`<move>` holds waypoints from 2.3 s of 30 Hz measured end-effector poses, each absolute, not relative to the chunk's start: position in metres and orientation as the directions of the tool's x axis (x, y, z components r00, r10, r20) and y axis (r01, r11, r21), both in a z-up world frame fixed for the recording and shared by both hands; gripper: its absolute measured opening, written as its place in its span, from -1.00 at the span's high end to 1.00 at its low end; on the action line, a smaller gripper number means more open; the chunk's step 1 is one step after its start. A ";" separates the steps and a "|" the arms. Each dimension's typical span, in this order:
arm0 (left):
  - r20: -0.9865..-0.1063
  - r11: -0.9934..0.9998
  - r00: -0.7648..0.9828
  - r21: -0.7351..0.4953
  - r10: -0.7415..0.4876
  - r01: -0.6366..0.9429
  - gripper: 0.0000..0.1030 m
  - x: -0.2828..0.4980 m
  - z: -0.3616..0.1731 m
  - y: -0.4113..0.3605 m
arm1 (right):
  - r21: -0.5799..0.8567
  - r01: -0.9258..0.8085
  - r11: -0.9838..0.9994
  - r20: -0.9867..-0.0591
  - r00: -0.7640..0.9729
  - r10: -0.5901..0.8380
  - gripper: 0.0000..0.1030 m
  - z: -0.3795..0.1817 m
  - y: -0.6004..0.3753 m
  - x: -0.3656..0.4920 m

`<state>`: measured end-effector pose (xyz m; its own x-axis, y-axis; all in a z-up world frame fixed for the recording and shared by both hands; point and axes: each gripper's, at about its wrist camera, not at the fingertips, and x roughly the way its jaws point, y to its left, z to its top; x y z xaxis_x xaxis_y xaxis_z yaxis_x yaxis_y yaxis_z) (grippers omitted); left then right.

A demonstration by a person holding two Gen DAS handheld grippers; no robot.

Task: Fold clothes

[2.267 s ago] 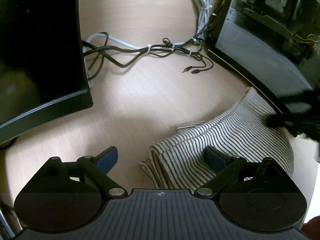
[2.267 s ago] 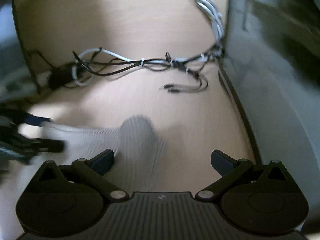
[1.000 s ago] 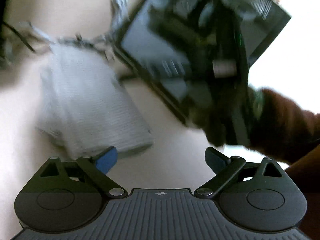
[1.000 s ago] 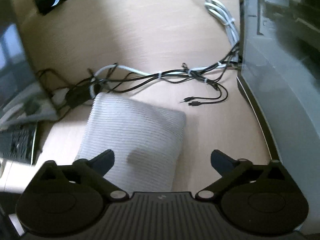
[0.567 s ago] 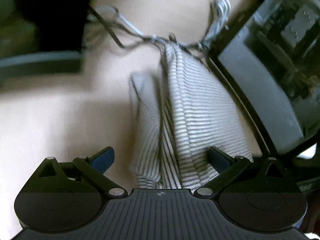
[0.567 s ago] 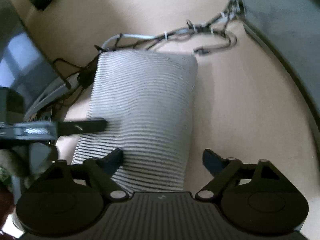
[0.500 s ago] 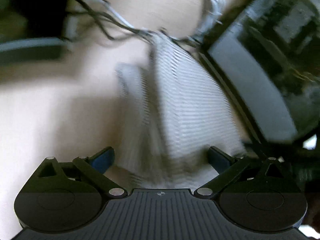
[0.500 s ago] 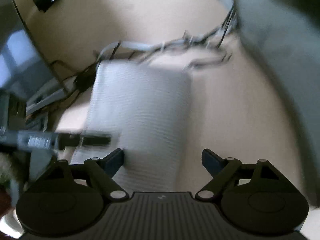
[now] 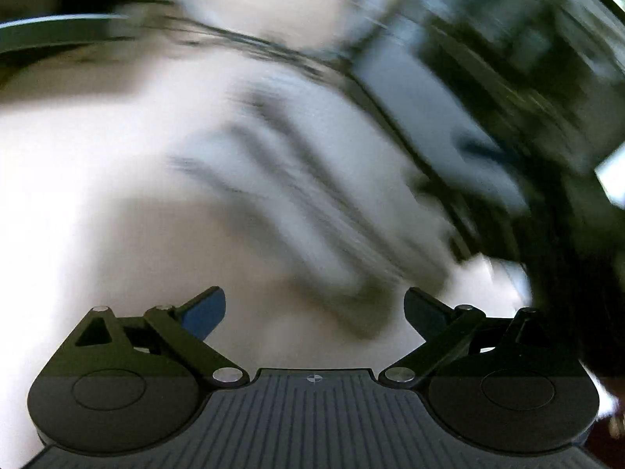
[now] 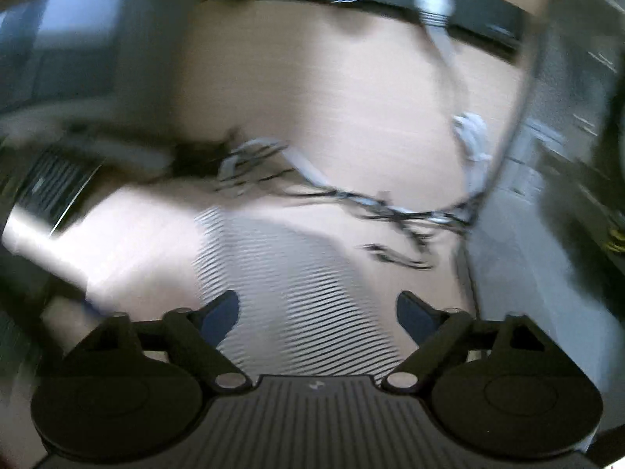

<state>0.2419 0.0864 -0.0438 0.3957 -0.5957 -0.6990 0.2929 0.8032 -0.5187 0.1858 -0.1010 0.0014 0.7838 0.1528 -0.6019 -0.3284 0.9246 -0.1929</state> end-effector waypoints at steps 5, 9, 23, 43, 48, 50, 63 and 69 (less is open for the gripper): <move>-0.709 0.847 0.486 -0.511 -0.511 0.146 -0.96 0.252 -0.040 0.123 | -0.450 -0.393 0.802 -0.608 0.792 0.047 -0.25 -0.047 -0.050 0.178; -0.705 0.846 0.499 -0.519 -0.504 0.122 -0.96 0.251 -0.036 0.133 | -0.516 -0.317 0.796 -0.562 0.826 -0.036 -0.18 -0.046 -0.049 0.183; -0.627 0.738 0.405 -0.634 -0.665 0.230 -0.10 0.274 -0.036 0.067 | -0.455 -0.297 0.840 -0.626 0.777 -0.064 0.09 -0.050 -0.092 0.210; -0.643 0.741 0.382 -0.634 -0.664 0.220 0.57 0.278 -0.053 0.069 | 0.137 -0.394 0.909 -0.724 0.586 0.363 0.79 -0.001 -0.108 0.228; -0.615 0.784 0.521 -0.589 -0.591 0.194 0.56 0.270 -0.017 0.114 | 0.123 -0.417 0.900 -0.746 0.560 0.361 0.78 -0.020 -0.095 0.222; -0.569 0.775 0.561 -0.585 -0.601 0.238 0.55 0.269 0.003 0.117 | 0.128 -0.417 0.900 -0.749 0.554 0.363 0.76 -0.026 -0.091 0.219; -0.595 0.731 0.432 -0.610 -0.678 0.306 0.52 0.305 -0.031 0.061 | 0.093 -0.451 0.888 -0.731 0.575 0.368 0.61 -0.012 -0.098 0.200; -0.576 0.699 0.414 -0.663 -0.705 0.268 0.56 0.304 -0.046 0.074 | 0.111 -0.282 0.953 -0.664 0.692 0.282 -0.06 0.014 -0.158 0.217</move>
